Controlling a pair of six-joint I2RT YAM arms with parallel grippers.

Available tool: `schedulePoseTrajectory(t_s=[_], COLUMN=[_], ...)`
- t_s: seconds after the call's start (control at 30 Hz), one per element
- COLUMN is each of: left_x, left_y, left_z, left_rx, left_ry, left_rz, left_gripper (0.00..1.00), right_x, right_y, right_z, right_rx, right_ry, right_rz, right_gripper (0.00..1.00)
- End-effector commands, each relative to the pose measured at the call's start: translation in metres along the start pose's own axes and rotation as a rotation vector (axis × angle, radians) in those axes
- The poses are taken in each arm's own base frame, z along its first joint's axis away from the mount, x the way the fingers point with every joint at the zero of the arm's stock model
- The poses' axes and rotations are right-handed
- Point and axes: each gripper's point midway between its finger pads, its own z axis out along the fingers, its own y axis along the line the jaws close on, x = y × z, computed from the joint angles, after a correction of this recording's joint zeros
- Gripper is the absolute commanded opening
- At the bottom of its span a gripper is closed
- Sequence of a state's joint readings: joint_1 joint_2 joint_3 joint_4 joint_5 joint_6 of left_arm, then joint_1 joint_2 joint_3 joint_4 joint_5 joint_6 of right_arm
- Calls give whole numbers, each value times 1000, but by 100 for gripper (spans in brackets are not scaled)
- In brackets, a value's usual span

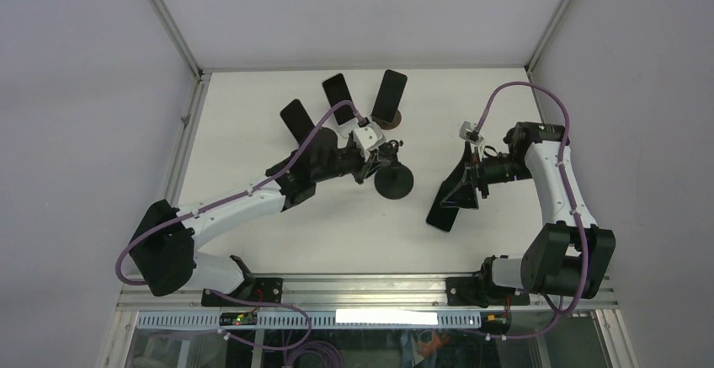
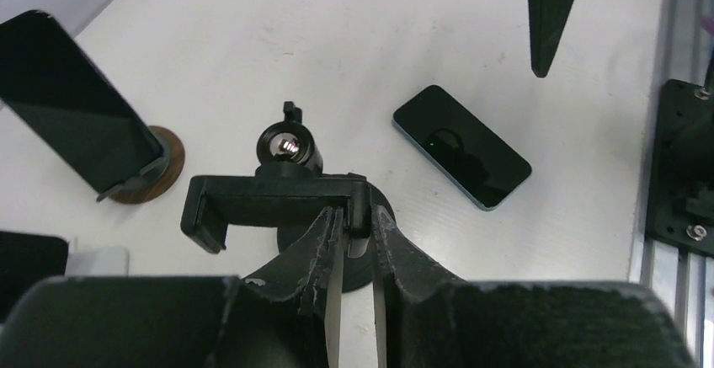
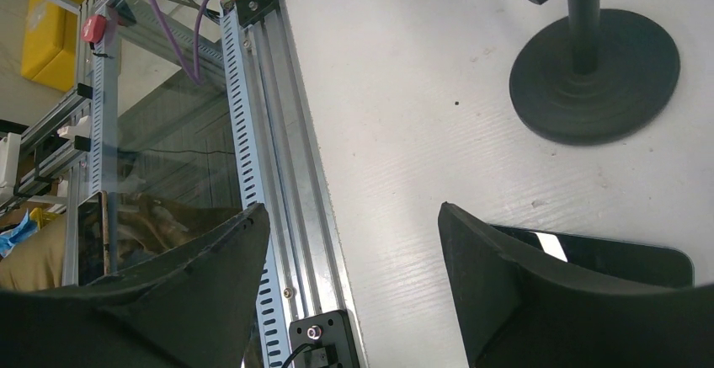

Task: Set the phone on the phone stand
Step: Move the phone stand to the center of the board.

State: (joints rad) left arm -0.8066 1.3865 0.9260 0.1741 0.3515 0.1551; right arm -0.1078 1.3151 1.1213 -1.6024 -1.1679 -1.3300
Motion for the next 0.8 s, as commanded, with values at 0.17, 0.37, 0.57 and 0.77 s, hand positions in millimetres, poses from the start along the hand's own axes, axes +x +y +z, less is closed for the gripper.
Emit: schedulePoseTrajectory(t_s=[0.17, 0.37, 0.57, 0.77], left_x=[-65, -64, -59, -50], left_y=[45, 61, 67, 63], left_z=[-34, -29, -19, -8], left_rx=[-596, -843, -994, -975], left_ry=[-172, -145, -158, -157], left_rz=[-163, -219, -217, -237], left_gripper=[0, 0, 0, 0], right_x=[-8, -8, -7, -7], right_y=[4, 4, 3, 3], right_z=[0, 0, -1, -1], right_rx=[-7, -4, -1, 2], right_ry=[-43, -41, -41, -41], right_rz=[-26, -29, -26, -26], right_gripper=[77, 77, 77, 77])
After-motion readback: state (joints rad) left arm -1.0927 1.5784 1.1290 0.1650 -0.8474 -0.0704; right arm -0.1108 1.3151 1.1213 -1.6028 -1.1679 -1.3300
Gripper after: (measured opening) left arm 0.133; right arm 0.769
